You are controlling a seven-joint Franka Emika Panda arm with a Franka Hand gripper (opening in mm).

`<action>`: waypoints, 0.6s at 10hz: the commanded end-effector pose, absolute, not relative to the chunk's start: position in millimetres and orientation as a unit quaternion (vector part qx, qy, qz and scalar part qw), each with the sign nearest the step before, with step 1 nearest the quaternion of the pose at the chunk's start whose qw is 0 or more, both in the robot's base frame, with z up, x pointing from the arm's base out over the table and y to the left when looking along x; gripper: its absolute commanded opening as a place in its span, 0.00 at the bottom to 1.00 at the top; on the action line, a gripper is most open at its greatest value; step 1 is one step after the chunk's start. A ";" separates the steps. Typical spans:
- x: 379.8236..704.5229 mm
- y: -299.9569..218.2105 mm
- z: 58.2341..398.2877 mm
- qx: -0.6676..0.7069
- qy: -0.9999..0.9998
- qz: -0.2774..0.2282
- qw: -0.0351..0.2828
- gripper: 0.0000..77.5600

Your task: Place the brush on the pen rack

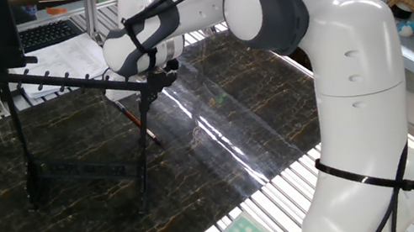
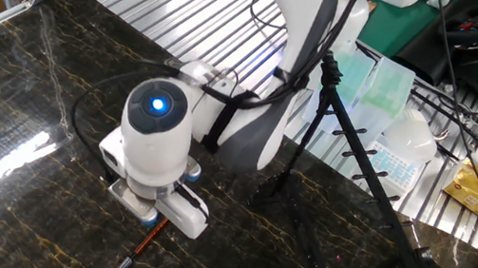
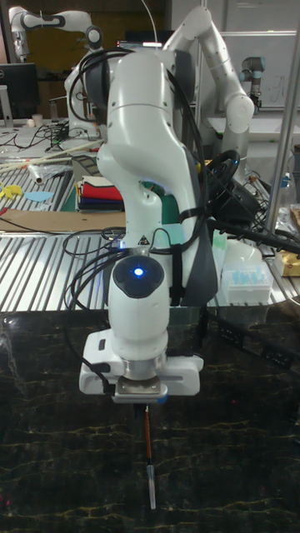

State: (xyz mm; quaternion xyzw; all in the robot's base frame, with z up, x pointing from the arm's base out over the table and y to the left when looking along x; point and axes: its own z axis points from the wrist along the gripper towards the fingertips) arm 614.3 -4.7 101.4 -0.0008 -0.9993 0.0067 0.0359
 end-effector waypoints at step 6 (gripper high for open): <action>623.8 3.5 82.1 0.011 -1.000 0.007 0.020 0.00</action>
